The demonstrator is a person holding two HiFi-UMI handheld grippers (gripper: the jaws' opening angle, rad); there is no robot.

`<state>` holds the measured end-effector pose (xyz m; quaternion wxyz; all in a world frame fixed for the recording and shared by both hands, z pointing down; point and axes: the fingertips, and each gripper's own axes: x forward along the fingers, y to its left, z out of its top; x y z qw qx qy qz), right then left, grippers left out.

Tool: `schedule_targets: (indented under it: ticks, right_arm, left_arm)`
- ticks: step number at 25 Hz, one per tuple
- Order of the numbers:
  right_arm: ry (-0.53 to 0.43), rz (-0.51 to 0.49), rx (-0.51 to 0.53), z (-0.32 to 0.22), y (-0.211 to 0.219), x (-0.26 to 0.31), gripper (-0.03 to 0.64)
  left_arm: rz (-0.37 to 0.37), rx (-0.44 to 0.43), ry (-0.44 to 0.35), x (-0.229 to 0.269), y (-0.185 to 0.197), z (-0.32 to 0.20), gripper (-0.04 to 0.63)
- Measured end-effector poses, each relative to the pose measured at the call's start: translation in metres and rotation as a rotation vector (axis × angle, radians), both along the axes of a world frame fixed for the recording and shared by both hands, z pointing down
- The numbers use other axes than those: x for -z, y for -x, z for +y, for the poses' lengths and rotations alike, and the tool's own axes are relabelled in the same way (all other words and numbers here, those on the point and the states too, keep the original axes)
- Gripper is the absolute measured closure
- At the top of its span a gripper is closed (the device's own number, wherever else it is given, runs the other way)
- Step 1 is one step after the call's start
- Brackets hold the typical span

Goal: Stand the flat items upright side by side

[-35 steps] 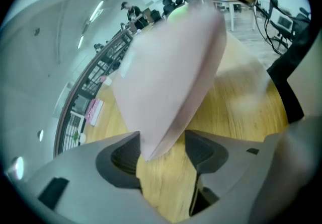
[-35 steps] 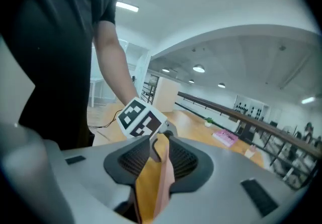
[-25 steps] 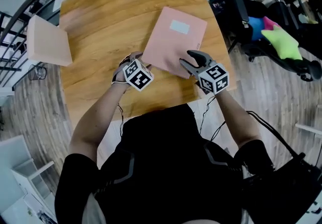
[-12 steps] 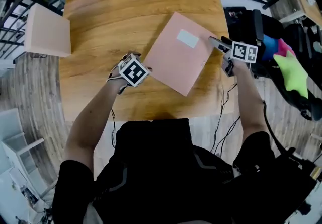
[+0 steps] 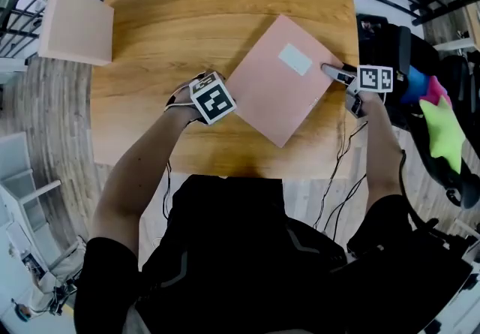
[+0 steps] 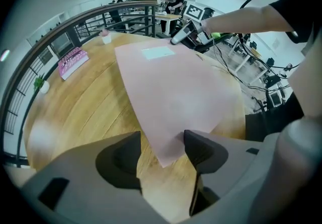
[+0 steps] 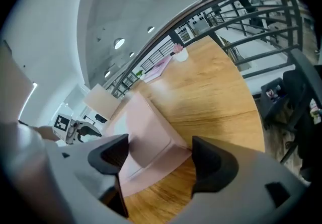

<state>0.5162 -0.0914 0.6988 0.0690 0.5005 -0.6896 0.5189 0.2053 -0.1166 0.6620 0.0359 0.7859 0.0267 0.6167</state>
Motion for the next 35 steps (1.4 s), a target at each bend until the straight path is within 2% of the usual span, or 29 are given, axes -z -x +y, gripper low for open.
schedule_targets:
  ticks: [4,8,16,23,28,35]
  right_arm:
    - [-0.038,0.077,-0.005,0.002,0.001,0.010,0.227]
    - [-0.107,0.161,0.010,0.005,0.006,0.032,0.232]
    - [-0.252,0.334,0.057,0.015,0.028,0.098,0.232]
    - [-0.372,0.539,0.098,0.029,0.060,0.158,0.232]
    - [-0.448,0.680,0.105,0.046,0.090,0.196,0.232]
    - [-0.505,0.898,0.138,0.078,0.147,0.243,0.235]
  left_arm:
    - [-0.029,0.059,0.003,0.000,0.001,0.002,0.334]
    - [-0.059,0.036,-0.030,0.000,0.005,0.003,0.334]
    - [0.000,0.047,-0.082,0.004,0.017,0.009,0.331]
    - [0.018,0.042,-0.059,0.002,0.029,0.014,0.325]
    - [0.063,0.051,-0.059,0.000,0.039,0.018,0.321]
    - [0.115,-0.001,-0.038,-0.005,0.050,0.026,0.316]
